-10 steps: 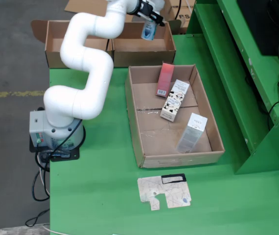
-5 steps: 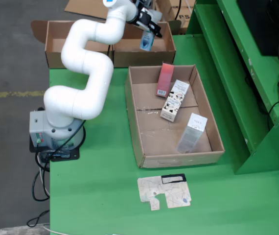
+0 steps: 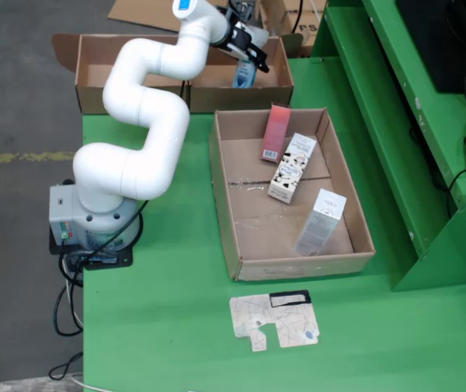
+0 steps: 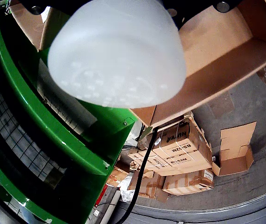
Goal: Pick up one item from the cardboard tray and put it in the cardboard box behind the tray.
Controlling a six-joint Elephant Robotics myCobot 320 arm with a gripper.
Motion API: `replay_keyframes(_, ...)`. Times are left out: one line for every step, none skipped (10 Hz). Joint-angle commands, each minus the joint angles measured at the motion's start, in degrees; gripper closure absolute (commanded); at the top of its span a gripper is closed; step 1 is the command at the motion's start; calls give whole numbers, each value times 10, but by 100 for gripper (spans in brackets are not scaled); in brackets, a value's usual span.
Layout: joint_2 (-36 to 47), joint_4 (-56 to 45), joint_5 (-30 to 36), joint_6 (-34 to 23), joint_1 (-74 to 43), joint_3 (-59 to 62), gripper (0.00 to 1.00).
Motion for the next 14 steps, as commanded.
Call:
replay_keyframes(0, 7, -7, 0, -4, 17, 100)
replay_keyframes(0, 7, -7, 1, -5, 17, 100)
replay_keyframes(-10, 7, -7, 1, -10, 17, 100)
replay_keyframes(-11, 7, -7, 0, -10, 18, 100)
replay_keyframes(-17, 7, -7, 1, -12, 17, 100)
replay_keyframes(-17, 7, -7, 1, -12, 18, 100)
replay_keyframes(-17, 7, -7, 1, -12, 17, 100)
replay_keyframes(-17, 7, -7, 1, -12, 18, 100)
replay_keyframes(-17, 7, -7, 1, -12, 17, 100)
replay_keyframes(-17, 7, -7, 1, -12, 17, 100)
replay_keyframes(-17, 7, -7, 1, -12, 17, 100)
replay_keyframes(-17, 7, -7, 1, -12, 17, 100)
replay_keyframes(-17, 7, -7, 1, -12, 17, 100)
replay_keyframes(-17, 7, -7, 1, -12, 17, 100)
